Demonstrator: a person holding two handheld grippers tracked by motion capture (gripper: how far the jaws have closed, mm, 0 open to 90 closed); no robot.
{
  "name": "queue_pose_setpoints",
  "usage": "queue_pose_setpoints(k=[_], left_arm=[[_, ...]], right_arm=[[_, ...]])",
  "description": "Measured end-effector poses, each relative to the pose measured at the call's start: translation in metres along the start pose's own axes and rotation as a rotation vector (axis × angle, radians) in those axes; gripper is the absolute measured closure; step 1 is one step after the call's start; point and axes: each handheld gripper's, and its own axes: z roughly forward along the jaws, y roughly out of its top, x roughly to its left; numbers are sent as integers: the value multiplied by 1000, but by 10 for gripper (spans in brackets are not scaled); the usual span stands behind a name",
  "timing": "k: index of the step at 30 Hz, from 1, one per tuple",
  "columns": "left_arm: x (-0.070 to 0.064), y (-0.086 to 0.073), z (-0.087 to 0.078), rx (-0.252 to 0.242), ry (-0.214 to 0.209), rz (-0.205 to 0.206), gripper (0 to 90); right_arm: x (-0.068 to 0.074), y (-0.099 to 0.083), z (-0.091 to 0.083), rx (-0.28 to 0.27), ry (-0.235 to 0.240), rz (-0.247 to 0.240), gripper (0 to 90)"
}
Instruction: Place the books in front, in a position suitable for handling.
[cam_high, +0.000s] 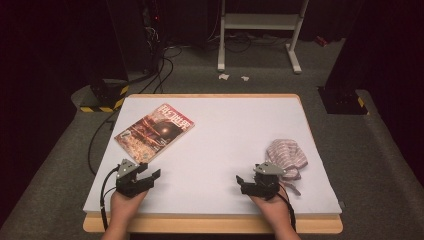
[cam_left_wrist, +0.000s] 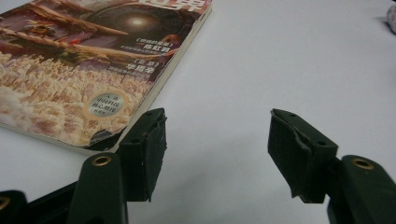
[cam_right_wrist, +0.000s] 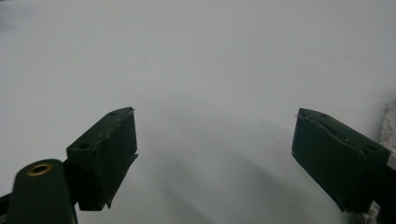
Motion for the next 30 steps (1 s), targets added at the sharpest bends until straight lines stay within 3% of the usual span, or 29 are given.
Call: queue_pose_setpoints(k=[5, 12, 25, 30], left_arm=[[-2, 0, 1, 2, 2, 4, 372], [-6, 4, 0, 5, -10, 45, 375], [-12, 11, -12, 0, -41, 50, 376], [-2, 14, -12, -3, -7, 39, 390]], right_arm=[[0, 0, 0, 9, 12, -1, 139], [8, 1, -10, -21, 0, -12, 141], [18, 7, -20, -56, 23, -15, 179], [20, 7, -22, -56, 27, -10, 184]])
